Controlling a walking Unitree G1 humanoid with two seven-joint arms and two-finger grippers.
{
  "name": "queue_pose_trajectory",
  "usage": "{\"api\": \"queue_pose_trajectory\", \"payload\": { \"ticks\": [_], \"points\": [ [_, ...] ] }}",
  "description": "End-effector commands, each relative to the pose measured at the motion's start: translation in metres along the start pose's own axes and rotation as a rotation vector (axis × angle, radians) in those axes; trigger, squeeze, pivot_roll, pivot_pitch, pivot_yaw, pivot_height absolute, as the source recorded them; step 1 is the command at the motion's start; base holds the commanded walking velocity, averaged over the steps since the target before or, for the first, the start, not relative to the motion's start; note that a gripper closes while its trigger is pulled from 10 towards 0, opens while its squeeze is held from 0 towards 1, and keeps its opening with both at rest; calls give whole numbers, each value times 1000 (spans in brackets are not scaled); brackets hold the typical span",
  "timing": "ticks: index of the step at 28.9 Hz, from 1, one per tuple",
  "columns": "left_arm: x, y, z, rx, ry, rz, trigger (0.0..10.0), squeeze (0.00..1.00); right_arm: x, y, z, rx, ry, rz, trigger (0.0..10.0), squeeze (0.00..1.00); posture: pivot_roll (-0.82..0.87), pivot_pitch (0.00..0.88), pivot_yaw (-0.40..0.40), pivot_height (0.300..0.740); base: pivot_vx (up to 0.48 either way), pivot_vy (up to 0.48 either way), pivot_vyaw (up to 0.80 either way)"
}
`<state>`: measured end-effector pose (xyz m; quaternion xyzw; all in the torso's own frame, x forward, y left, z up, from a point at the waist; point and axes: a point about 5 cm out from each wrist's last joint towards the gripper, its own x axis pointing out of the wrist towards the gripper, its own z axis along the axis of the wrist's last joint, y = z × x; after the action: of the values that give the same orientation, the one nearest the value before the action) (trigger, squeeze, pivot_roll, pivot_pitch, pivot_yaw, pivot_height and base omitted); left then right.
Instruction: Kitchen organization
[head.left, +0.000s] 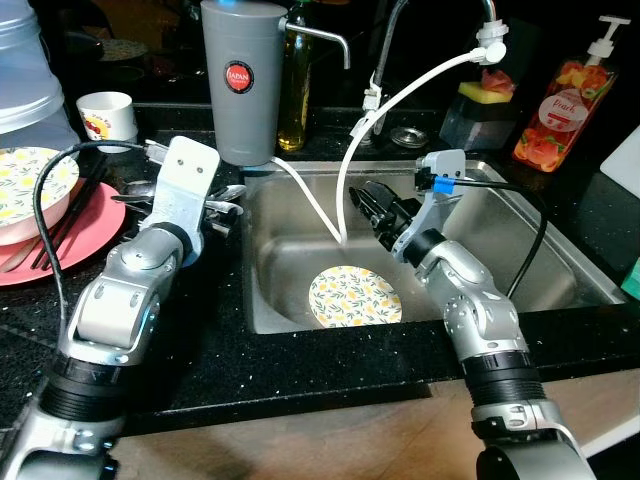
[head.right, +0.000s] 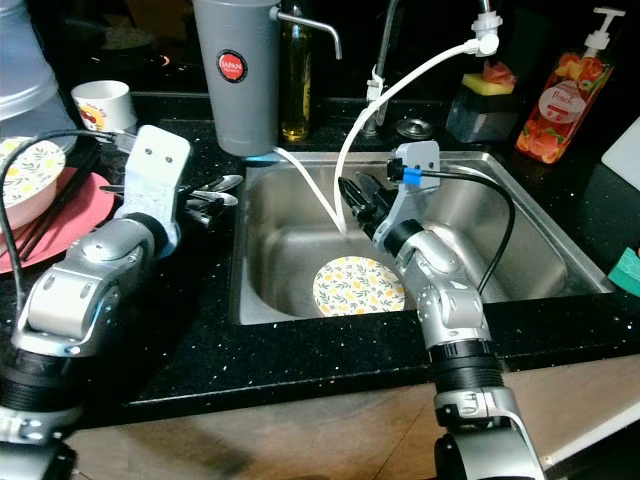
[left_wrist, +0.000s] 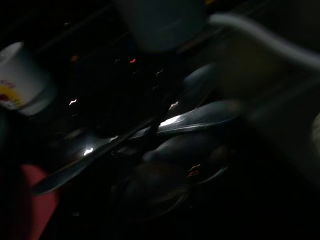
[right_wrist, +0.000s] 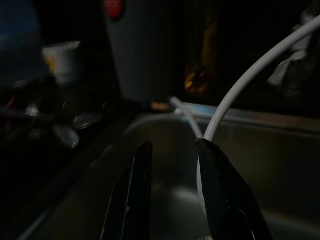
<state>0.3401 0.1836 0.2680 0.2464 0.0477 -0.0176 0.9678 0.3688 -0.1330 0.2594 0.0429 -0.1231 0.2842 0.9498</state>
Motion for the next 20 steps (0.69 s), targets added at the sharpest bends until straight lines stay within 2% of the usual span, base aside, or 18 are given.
{"api": "queue_pose_trajectory", "payload": {
  "ticks": [1,5,8,11,13,14,20],
  "points": [
    [0,4,0,37,29,13,10000,0,0,6,-3,-14,72,71,10000,0,-21,91,-75,740,0,0,0],
    [0,5,1,46,27,2,10000,0,-2,8,-5,-48,116,124,10000,0,-21,91,-75,740,0,0,0],
    [-1,1,1,71,40,-46,10000,0,-4,13,-3,-85,139,191,10000,0,-22,82,-81,740,0,0,0],
    [-4,2,3,156,71,-73,10000,0,-6,16,2,-93,156,236,10000,0,-24,77,-80,740,0,0,0],
    [-6,2,4,168,77,-80,10000,0,-7,17,3,-98,164,250,10000,0,-24,76,-82,740,0,0,0],
    [-11,4,5,223,99,-100,10000,0,-8,18,3,-100,182,273,10000,0,-23,75,-82,740,0,0,0],
    [-17,8,9,255,114,-110,10000,0,-10,18,3,-101,206,298,10000,0,-23,74,-83,740,0,0,0]
  ]
}}
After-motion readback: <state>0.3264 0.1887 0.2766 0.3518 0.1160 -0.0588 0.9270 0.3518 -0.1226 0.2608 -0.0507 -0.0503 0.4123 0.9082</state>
